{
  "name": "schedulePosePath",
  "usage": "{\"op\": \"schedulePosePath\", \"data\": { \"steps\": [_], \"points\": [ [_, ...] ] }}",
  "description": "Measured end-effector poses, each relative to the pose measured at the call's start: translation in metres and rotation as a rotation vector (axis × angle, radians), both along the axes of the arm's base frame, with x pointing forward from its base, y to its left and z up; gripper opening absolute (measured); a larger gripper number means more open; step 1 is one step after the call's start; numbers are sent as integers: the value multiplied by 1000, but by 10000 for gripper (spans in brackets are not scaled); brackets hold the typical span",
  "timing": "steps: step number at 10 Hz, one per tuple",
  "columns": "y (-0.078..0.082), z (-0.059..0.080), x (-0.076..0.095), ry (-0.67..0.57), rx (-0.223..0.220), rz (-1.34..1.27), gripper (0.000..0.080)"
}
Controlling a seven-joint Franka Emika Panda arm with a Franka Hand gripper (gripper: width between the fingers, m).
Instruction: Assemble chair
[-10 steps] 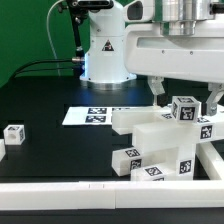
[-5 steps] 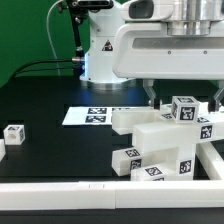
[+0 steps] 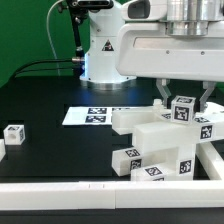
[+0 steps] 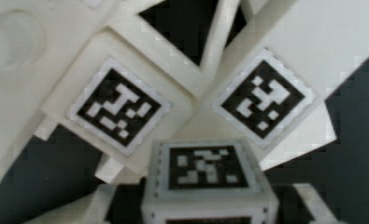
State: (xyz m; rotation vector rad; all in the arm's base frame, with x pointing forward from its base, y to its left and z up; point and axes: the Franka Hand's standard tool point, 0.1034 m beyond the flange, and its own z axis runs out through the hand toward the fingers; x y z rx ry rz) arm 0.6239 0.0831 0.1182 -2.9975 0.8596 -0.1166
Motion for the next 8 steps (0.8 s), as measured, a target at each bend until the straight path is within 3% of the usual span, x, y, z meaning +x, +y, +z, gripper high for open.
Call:
{"op": "schedulePosePath", "data": {
  "steps": [6, 8],
  "points": [
    [1, 0, 1, -9, 65, -754, 281],
    [1, 0, 5, -28, 109, -971, 281]
  ]
}}
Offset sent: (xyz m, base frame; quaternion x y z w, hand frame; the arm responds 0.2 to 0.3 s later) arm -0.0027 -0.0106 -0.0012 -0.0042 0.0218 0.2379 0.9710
